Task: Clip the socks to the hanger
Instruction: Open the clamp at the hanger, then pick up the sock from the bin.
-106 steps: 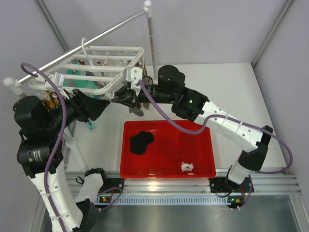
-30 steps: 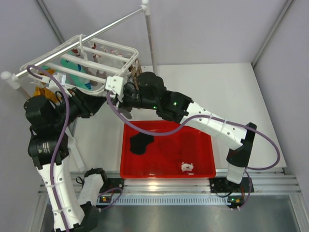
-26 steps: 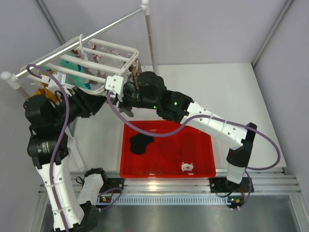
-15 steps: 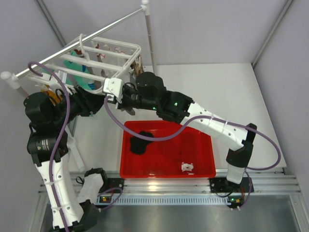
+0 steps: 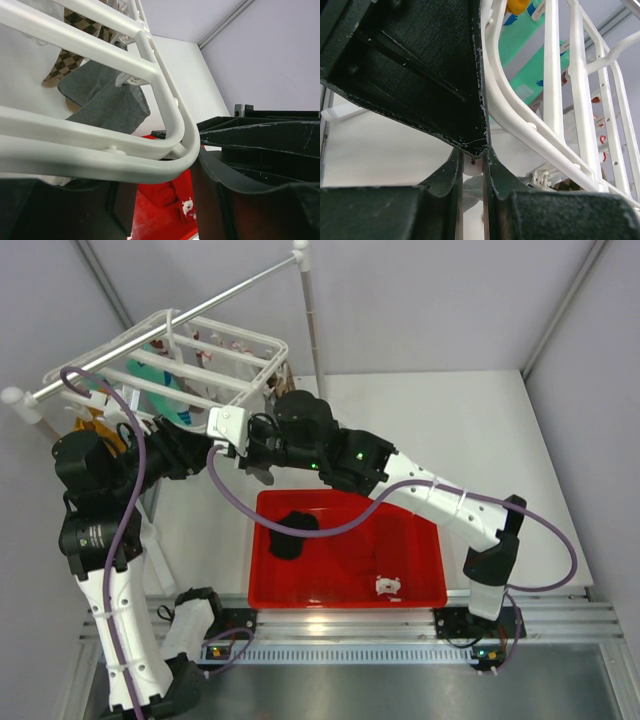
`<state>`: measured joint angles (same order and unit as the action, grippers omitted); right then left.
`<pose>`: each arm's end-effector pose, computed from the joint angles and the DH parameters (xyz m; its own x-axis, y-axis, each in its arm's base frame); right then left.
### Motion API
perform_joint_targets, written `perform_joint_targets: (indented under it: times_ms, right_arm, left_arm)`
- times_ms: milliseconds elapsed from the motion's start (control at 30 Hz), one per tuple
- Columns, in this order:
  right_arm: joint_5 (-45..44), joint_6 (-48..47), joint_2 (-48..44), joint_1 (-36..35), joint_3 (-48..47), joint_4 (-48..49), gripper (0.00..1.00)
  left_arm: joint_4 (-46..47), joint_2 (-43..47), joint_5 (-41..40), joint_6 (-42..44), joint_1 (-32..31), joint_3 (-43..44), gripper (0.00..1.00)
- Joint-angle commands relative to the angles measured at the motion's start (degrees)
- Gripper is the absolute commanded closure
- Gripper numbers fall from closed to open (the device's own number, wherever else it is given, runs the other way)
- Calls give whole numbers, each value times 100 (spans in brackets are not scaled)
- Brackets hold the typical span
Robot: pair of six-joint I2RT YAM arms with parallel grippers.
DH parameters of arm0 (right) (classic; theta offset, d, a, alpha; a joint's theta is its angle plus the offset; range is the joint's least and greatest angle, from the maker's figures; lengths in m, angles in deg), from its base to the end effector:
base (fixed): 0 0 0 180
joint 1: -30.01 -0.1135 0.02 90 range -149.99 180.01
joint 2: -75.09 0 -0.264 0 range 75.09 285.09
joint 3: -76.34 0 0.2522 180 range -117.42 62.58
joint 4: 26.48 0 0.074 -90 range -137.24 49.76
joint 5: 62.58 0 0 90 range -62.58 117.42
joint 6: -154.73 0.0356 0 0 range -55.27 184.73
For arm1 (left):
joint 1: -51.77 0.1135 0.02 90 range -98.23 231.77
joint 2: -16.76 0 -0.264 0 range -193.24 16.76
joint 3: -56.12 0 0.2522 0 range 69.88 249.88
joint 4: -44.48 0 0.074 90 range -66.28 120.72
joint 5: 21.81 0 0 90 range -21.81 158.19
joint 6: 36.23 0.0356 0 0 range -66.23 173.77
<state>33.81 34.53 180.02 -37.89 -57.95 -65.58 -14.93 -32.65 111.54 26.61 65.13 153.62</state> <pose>0.1527 0.3866 0.4737 0.4289 -0.2724 -0.8613 -0.8635 0.1565 -0.4795 0.1172 0.0027 0.4821 -0.3922 -0.4343 -0.8109 0.3460 0.7472 -0.5675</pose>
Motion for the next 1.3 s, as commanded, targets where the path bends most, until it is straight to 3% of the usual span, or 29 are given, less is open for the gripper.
perform_joint_targets:
  times_ms: [0,133,267,367,400,500,767,800,867,1067,1233,1267]
  right_arm:
    - [240,-4,81,-250,-269,-129,100]
    - [248,-39,63,-259,-287,-155,100]
    - [170,-74,11,-250,-182,-190,96]
    - [161,-83,-261,-215,117,-94,78]
    - [169,-57,-332,-180,300,-68,66]
    - [204,83,-648,-84,687,-23,47]
    - [914,821,-1702,557,1785,-593,21]
    - [1099,901,-1799,759,1918,-934,11]
    - [1433,1006,-2123,936,2460,-1182,3]
    - [1646,498,-3204,1411,4551,-1772,2]
    - [1259,400,-3496,1455,5574,-1361,17]
    - [1216,453,-3540,1455,5845,-820,20]
  left_arm:
    - [566,-131,-248,114,17,-51,53]
    - [417,-148,-520,202,17,-51,73]
    - [399,-131,-591,97,26,-95,100]
    - [399,-148,-487,0,17,-95,100]
    - [416,-148,-477,0,26,-113,100]
    - [495,-104,-337,-105,17,-165,100]
    - [443,-87,-108,-185,17,-139,100]
    - [443,-69,-99,-167,26,-139,100]
    - [451,-34,-38,-115,17,-157,100]
    - [487,115,173,0,17,-183,100]
    - [460,186,279,18,17,-262,100]
    - [460,186,314,0,17,-297,100]
